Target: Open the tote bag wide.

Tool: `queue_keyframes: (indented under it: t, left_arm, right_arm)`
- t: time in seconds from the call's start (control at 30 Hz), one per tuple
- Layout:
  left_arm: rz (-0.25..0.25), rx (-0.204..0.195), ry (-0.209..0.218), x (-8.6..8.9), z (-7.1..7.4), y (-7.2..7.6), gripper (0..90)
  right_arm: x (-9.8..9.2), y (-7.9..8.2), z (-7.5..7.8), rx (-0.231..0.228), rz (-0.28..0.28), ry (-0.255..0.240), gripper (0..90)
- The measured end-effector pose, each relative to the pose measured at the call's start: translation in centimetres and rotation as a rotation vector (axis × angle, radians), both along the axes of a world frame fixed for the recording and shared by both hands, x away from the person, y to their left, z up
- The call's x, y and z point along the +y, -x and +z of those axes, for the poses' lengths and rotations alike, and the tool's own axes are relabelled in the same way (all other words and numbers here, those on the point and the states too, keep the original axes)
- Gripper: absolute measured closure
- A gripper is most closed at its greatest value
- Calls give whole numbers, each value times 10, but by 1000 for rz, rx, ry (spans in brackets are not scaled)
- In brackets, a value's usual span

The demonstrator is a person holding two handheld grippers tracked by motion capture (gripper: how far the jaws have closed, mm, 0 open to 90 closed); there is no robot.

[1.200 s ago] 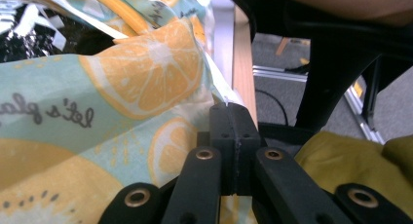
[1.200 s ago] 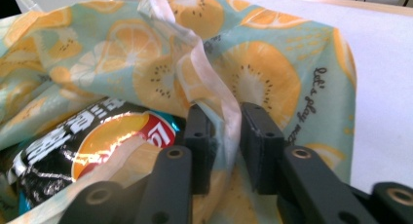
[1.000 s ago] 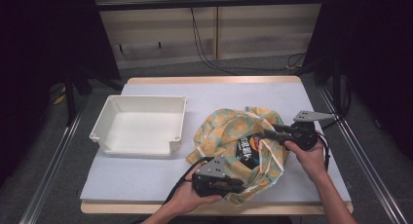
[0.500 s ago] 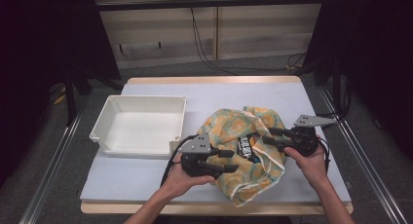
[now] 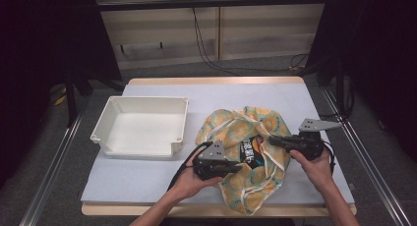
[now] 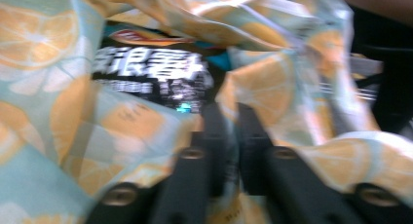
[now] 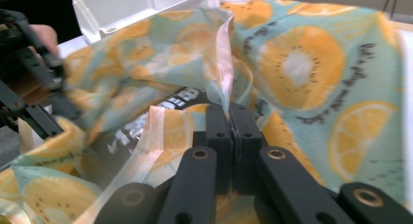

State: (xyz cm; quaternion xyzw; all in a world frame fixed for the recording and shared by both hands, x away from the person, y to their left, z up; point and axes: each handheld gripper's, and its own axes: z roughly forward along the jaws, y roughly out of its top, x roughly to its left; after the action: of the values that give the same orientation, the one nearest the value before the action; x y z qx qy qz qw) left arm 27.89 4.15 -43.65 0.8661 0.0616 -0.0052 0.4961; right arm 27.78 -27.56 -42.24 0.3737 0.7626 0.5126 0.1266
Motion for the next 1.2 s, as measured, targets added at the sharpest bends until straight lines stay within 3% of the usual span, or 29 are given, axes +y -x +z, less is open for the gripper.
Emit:
queue_keyframes:
  t: [0.03, 0.23, 0.3, 0.57, 0.67, 0.77, 0.83, 1.0, 1.1, 1.17, 1.2]
  left_arm:
    - [0, 0, 0, 0, 0, 0, 893]
    - [-107, -9, 17, -5, 10, 15, 900]
    - [-116, -18, 7, -8, 10, 18, 900]
    - [-142, 6, -3, -13, 3, 18, 897]
    - [-157, 9, -31, -16, -2, 20, 900]
    - [-171, 10, -41, -17, -5, 20, 900]
    - [-168, 15, -76, -16, -11, 21, 900]
    - [-160, 51, -67, -13, -17, 18, 897]
    - [-154, 57, -59, -13, -17, 18, 862]
    - [-138, 47, -52, -12, -14, 18, 782]
    - [-97, 42, -43, -11, -12, 19, 711]
  right_arm:
    - [0, 0, 0, 0, 0, 0, 889]
    - [-31, 11, 1, -6, -81, 17, 900]
    - [-41, 15, -2, -2, -108, 16, 900]
    - [-66, 28, -13, 25, -178, 32, 900]
    - [-80, 37, -21, 8, -226, 30, 900]
    - [-86, 41, -25, 19, -244, 28, 900]
    - [-94, 43, -35, 42, -265, 32, 900]
    - [-94, 41, -40, 55, -234, 15, 894]
    - [-84, 41, -39, 49, -196, 16, 812]
    - [-79, 42, -36, 42, -183, 23, 747]
    - [-78, 43, -35, 41, -180, 18, 716]
